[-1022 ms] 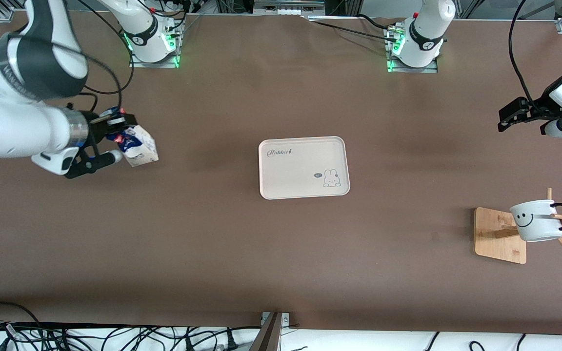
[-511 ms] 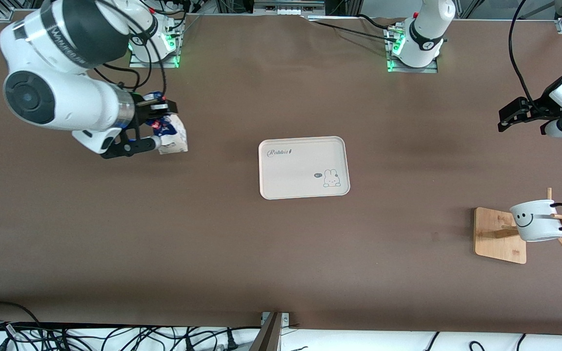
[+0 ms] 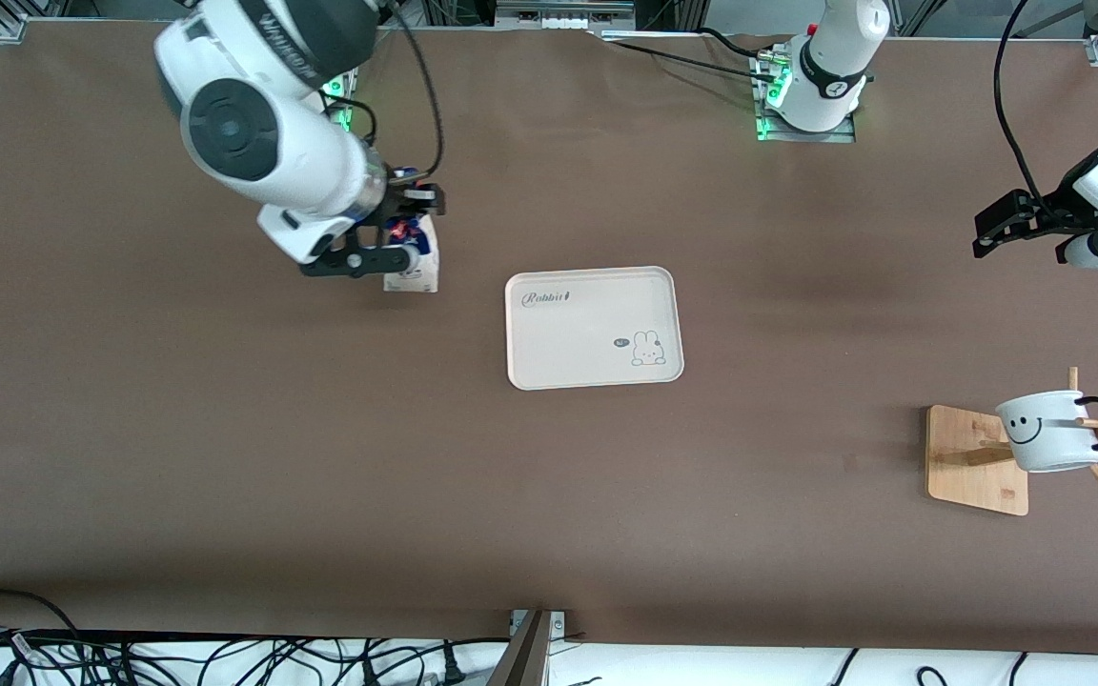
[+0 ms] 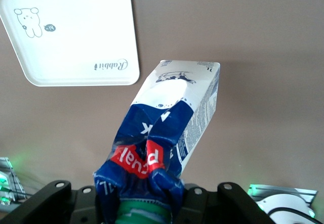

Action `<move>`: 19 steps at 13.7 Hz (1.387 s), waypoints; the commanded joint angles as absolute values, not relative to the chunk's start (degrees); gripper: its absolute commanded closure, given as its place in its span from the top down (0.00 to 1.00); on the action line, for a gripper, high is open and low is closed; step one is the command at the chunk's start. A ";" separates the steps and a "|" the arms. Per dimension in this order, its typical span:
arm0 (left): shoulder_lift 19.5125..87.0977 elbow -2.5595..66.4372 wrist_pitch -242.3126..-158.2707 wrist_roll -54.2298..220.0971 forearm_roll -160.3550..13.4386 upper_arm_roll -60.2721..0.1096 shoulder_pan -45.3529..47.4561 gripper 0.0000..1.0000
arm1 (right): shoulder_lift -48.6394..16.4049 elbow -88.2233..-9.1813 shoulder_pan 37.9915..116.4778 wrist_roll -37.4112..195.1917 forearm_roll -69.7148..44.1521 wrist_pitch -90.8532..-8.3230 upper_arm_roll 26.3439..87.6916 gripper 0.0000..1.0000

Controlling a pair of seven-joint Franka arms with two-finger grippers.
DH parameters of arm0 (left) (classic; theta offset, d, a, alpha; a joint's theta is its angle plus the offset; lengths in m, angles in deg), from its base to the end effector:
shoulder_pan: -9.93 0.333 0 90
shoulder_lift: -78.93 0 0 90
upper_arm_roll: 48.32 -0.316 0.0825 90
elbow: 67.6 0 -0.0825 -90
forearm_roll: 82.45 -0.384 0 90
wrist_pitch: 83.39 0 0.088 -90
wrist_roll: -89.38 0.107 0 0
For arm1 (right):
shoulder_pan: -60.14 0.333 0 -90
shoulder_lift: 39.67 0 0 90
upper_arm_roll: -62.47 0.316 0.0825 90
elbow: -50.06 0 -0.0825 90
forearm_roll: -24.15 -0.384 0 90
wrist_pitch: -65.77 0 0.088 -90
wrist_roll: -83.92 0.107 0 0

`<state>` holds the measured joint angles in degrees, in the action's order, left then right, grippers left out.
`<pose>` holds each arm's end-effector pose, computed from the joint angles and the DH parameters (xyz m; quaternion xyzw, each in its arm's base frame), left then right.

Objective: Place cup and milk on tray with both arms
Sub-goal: 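Lift the milk carton with the right gripper and carry it toward the tray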

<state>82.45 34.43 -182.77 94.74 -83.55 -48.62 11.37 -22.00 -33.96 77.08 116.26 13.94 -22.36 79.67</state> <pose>0.5442 0.0184 0.5726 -0.9994 0.0331 -0.0070 0.0098 0.5202 0.3482 0.4983 -0.9848 -0.0068 0.1658 0.0514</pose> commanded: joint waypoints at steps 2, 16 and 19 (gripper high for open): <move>82.18 33.30 -181.65 95.62 -81.92 -48.93 11.42 1.00 | -19.20 -34.32 77.80 118.64 16.24 -27.03 79.43 0.00; 82.18 33.30 -181.65 95.62 -81.92 -48.93 11.42 1.00 | -12.78 -34.58 91.07 136.93 17.56 -45.48 77.23 0.00; 82.18 33.30 -181.65 95.62 -81.92 -48.93 11.42 1.00 | -10.50 -34.41 91.86 133.42 17.65 -52.24 77.14 0.00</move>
